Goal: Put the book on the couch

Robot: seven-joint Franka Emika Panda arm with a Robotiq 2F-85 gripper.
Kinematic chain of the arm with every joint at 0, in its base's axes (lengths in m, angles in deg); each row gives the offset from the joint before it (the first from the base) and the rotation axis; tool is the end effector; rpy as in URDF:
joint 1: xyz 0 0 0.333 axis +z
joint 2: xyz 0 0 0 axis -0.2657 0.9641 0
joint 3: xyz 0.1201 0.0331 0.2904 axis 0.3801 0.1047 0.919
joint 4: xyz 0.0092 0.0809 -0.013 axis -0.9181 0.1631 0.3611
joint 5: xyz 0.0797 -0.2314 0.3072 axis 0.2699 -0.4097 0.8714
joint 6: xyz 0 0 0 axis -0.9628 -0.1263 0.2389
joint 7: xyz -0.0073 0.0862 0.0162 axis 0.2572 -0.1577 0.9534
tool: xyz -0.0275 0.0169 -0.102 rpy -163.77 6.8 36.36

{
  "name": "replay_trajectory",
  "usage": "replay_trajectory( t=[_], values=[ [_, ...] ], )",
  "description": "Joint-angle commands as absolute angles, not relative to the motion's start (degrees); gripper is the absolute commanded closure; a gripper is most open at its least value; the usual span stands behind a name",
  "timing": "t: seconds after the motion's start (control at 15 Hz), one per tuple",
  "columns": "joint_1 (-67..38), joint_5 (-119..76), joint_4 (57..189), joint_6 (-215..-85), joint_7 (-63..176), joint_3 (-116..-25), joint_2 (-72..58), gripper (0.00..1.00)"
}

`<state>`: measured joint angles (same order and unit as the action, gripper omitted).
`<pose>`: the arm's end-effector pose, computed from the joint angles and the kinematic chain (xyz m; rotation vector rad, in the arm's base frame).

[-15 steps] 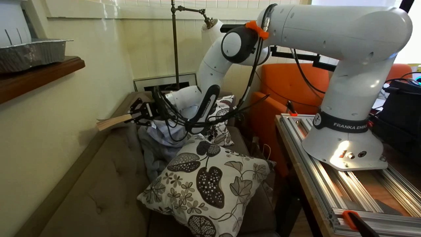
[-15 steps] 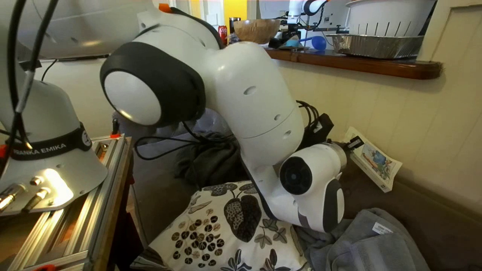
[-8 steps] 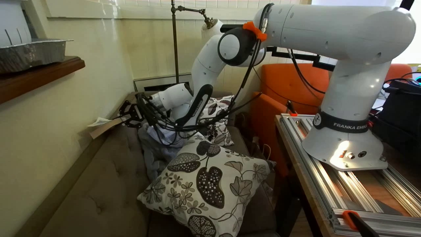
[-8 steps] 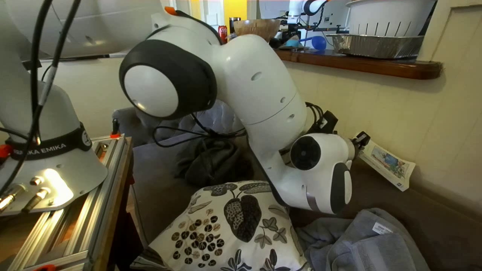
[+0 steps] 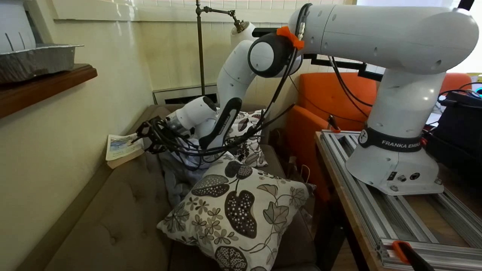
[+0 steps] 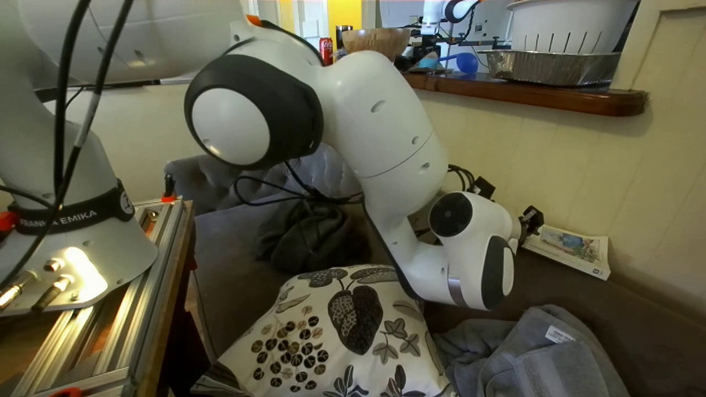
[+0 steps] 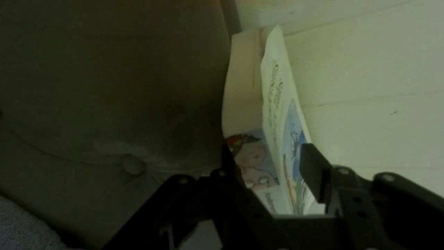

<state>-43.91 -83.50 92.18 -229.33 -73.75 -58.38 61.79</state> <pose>0.6705 -0.1667 0.0217 -1.5100 1.5235 -0.6474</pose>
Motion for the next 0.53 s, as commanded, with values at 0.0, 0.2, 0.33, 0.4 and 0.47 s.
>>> replay_trajectory(
  t=[0.0,0.2,0.33,0.4,0.47],
  values=[
    [-43.8,-83.4,91.4,-227.6,-73.6,-59.2,61.9,0.16],
    [-45.6,-87.8,94.2,-226.0,-77.4,-59.3,59.9,0.0],
    [-47.7,-93.5,103.8,-226.3,-83.4,-60.7,52.9,0.0],
    [-48.3,-98.6,105.7,-227.2,-88.2,-61.8,50.9,0.0],
    [-48.8,-102.7,107.8,-229.1,-92.3,-62.9,48.5,0.0]
  ],
)
